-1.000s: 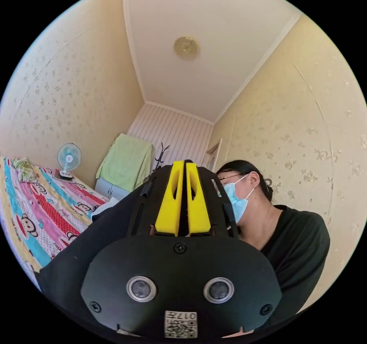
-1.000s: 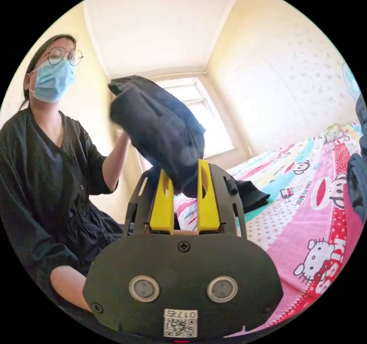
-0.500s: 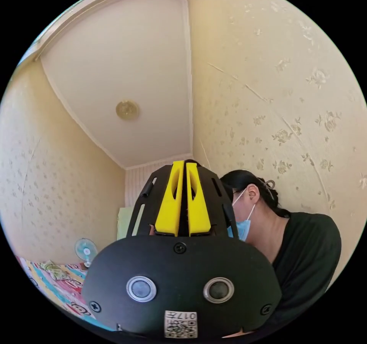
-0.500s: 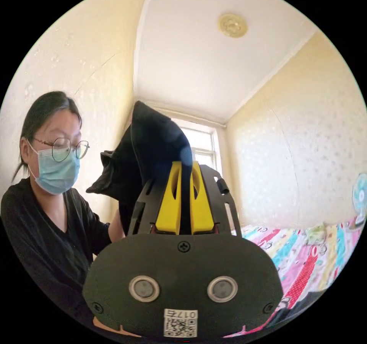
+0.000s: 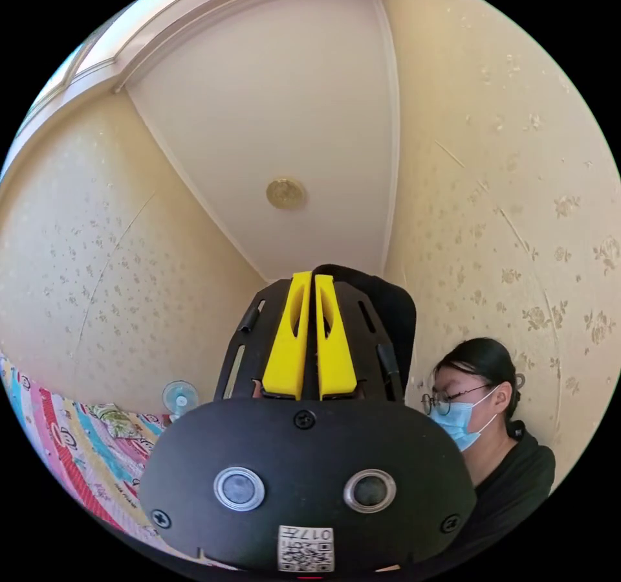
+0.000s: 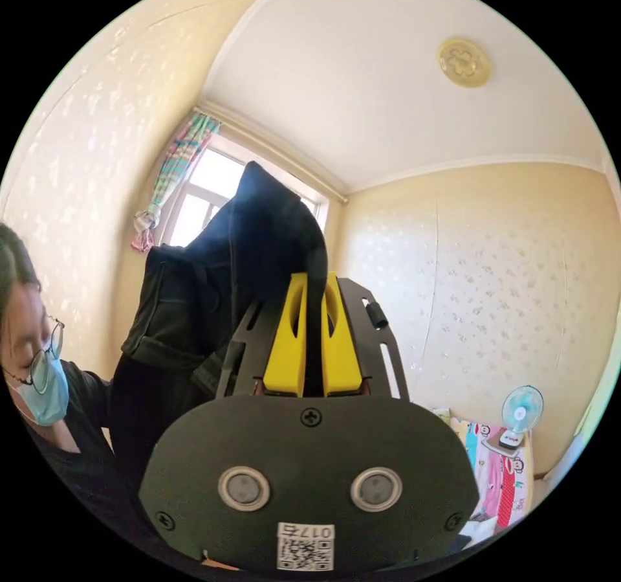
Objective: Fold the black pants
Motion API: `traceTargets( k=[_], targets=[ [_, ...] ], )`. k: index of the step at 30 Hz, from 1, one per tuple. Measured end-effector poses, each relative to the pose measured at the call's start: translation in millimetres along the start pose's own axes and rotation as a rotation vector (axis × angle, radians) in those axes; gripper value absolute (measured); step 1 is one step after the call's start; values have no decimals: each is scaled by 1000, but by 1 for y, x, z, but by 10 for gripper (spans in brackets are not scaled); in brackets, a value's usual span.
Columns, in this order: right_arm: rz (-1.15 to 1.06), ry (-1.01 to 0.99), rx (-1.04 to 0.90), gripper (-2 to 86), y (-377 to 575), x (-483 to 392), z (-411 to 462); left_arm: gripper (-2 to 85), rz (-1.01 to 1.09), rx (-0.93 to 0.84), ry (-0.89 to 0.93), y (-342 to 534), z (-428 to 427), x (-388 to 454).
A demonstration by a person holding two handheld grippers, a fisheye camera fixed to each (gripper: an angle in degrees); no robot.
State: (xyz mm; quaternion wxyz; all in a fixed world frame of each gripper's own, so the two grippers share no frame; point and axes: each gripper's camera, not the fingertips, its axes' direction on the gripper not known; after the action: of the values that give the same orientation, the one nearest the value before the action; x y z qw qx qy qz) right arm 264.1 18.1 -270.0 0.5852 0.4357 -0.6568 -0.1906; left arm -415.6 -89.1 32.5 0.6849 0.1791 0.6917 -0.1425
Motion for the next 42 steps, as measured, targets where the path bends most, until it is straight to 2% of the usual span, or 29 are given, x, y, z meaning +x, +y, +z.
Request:
traceTargets(
  k=[4, 6, 7, 9, 11, 13, 15, 17, 18, 19, 20, 21, 23, 24, 25, 27, 29, 31, 33, 36, 39, 42],
  targets=[
    [109, 63, -117, 28, 18, 49, 96, -5, 67, -172, -263, 25, 36, -96],
    [190, 136, -222, 29, 39, 99, 186, -5, 43, -278, -435, 40, 64, -156],
    [202, 164, -253, 30, 45, 113, 211, -5, 30, -345, -540, 53, 87, -205],
    [235, 289, -379, 33, 73, 180, 321, -5, -5, -476, -674, 76, 123, -291],
    [289, 384, -509, 38, 110, 239, 406, -4, -164, -711, -783, 124, 156, -421],
    [313, 527, -722, 48, 163, 287, 475, -5, -371, -883, -836, 178, 159, -508],
    [272, 751, -902, 46, 253, 319, 531, -5, -474, -931, -808, 240, 147, -564],
    [174, 741, -1016, 28, 330, 321, 560, -6, -550, -982, -741, 345, 117, -611],
    [91, 656, -1135, 20, 387, 315, 576, -6, -584, -1026, -737, 377, 108, -621],
    [54, 610, -1198, 16, 417, 310, 581, -6, -664, -1162, -730, 443, 91, -637],
    [-4, 509, -1318, 12, 477, 297, 585, -6, -704, -1343, -687, 513, 79, -643],
    [-41, 397, -1408, 9, 528, 281, 581, -6, -709, -1444, -659, 548, 75, -642],
    [-17, 217, -1538, 7, 592, 261, 568, -7, -707, -1847, -511, 677, 66, -615],
    [15, 159, -1634, 6, 627, 252, 559, -8, -702, -1940, -476, 703, 65, -606],
    [16, 146, -1681, 6, 641, 248, 554, -8, -611, -1945, -552, 721, 68, -590],
    [-205, 218, -1601, 5, 647, 232, 536, -9, -462, -1942, -601, 722, 76, -572],
    [-322, 268, -1689, 5, 647, 230, 535, -10, -372, -2077, -619, 733, 88, -558],
    [-305, 244, -1737, 4, 635, 235, 529, -9, -325, -2179, -637, 738, 97, -544],
    [-126, 141, -1731, 3, 604, 251, 508, -9, -306, -2198, -599, 738, 108, -519],
    [188, 23, -1686, 4, 570, 276, 457, -9, -355, -2130, -376, 743, 125, -451],
    [386, -55, -1580, 5, 559, 289, 380, -8, -428, -2038, -285, 763, 120, -371],
    [558, -46, -1484, 7, 570, 295, 301, -8, -351, -1971, -166, 784, 115, -288]
  ],
)
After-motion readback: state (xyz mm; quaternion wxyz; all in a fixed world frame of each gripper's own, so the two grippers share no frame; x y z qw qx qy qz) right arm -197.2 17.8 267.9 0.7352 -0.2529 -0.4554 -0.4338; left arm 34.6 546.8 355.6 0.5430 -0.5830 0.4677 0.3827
